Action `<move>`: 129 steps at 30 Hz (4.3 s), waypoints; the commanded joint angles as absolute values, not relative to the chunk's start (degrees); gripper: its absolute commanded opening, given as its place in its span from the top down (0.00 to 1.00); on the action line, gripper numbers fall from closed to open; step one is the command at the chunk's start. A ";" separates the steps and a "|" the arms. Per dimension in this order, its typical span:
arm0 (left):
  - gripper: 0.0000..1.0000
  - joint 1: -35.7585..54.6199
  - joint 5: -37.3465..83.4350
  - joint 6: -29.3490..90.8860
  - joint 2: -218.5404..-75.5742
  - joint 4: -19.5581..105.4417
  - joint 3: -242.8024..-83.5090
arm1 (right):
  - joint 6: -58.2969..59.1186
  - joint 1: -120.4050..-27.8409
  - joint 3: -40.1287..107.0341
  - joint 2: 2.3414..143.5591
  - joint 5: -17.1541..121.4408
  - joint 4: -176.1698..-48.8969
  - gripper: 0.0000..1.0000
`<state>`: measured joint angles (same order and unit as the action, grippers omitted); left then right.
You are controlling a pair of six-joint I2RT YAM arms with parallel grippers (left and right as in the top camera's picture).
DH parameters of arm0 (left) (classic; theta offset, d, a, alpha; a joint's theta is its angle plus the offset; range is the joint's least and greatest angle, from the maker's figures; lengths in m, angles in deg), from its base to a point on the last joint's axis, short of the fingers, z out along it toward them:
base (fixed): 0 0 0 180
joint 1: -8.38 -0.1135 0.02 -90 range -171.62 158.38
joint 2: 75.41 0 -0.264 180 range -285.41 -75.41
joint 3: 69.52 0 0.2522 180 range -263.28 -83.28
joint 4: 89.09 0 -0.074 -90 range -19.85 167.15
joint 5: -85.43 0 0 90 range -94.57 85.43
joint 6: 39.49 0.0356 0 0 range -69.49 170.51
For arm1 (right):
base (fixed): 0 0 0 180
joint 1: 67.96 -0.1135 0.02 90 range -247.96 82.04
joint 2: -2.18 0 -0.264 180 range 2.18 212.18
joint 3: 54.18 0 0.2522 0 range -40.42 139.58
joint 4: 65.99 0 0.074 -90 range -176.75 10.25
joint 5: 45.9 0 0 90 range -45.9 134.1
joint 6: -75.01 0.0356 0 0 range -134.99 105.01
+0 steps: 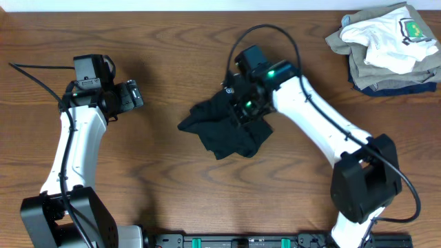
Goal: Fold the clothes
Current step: 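Grasp the folded shirt bundle with the right gripper and gather it, then lift the shirt with the right gripper and carry it to the clothes stack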
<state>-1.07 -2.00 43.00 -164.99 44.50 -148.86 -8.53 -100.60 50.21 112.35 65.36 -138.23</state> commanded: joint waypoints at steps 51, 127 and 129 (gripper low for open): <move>0.02 -1.95 -2.18 42.01 -165.34 44.20 -149.82 | -15.13 -104.36 40.09 115.69 70.91 -129.53 0.55; 0.02 -1.95 -2.07 42.04 -165.43 44.20 -149.10 | -23.78 -97.63 57.48 130.07 37.42 -116.11 0.24; 0.02 -1.95 -2.07 42.04 -165.43 44.20 -148.86 | -23.78 -97.65 57.48 131.80 37.42 -115.06 0.25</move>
